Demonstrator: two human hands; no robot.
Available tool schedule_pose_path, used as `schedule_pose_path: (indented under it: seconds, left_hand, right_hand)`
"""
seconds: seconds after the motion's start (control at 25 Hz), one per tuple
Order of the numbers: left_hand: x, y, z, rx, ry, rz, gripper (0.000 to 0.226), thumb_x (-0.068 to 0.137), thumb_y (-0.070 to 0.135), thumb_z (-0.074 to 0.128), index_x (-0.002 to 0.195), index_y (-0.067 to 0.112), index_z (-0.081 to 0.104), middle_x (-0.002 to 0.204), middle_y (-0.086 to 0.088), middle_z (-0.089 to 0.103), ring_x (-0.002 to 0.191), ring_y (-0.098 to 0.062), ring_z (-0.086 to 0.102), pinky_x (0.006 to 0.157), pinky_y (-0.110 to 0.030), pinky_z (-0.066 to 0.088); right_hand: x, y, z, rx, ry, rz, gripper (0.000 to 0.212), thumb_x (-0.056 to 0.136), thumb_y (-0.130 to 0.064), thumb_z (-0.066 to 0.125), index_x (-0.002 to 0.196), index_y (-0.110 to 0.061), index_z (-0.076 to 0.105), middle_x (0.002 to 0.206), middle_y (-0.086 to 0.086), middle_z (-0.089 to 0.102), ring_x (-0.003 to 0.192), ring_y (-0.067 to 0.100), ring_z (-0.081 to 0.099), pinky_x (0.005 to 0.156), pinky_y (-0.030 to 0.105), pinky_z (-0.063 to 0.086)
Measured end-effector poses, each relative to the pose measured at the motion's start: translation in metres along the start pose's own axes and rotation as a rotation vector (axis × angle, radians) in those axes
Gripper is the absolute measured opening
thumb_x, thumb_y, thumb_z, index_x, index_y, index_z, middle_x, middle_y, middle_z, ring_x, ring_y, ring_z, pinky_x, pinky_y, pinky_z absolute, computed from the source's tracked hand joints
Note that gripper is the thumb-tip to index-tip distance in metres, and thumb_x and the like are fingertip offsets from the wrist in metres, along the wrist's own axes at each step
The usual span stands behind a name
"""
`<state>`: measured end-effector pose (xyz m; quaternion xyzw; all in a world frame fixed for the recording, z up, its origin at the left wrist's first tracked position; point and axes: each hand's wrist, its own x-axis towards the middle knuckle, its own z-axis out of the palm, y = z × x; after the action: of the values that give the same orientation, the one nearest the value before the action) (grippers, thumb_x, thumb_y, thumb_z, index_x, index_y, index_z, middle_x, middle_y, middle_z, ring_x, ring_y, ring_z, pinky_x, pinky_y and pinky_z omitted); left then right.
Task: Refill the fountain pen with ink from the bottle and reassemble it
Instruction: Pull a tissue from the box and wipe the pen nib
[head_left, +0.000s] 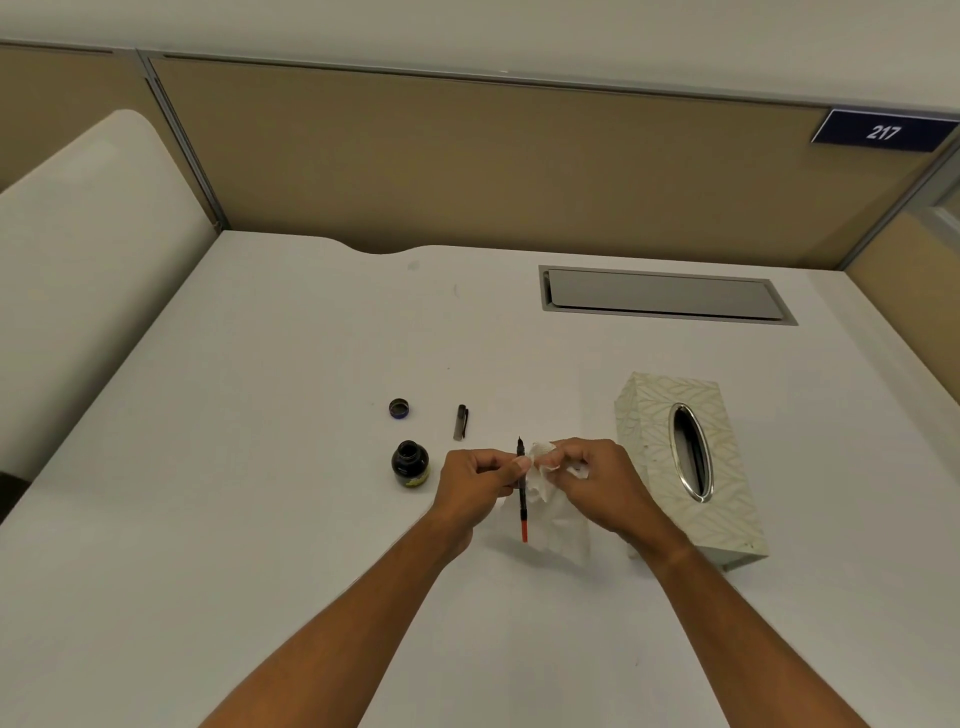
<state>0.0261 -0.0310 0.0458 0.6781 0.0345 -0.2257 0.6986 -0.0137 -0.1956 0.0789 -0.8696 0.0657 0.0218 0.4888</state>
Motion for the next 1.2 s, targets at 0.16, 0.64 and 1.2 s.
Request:
schedule_pose_path:
  seconds: [0.16,0.64,1.2]
  left_hand:
    - [-0.001,0.0,0.002,0.08,-0.016,0.04,0.014,0.082,0.021,0.073,0.081,0.008,0.077,0.077,-0.008,0.075,0.073,-0.011,0.069,0.073,-0.023,0.055]
    - [-0.004,0.003,0.003,0.087,0.073,0.078,0.006,0.08,0.015,0.074,0.085,0.012,0.078,0.077,-0.003,0.076,0.073,-0.009,0.071,0.064,-0.014,0.051]
    - [-0.005,0.009,0.003,0.314,0.109,0.186,0.005,0.078,0.019,0.077,0.081,0.015,0.077,0.071,0.004,0.074,0.067,-0.005,0.07,0.064,-0.013,0.054]
  right_hand:
    - [0.0,-0.004,0.002,-0.093,0.134,-0.031,0.023,0.08,-0.004,0.063,0.094,-0.02,0.055,0.078,-0.004,0.069,0.068,0.007,0.062,0.054,0.011,0.044]
    - [0.003,-0.01,0.019,-0.156,0.217,-0.098,0.012,0.081,-0.017,0.072,0.091,-0.016,0.08,0.083,-0.004,0.077,0.076,0.006,0.068,0.067,0.015,0.049]
    - [0.001,-0.013,0.021,-0.128,0.245,-0.061,0.014,0.081,-0.017,0.073,0.094,-0.013,0.079,0.089,0.002,0.077,0.075,0.009,0.065,0.067,0.014,0.044]
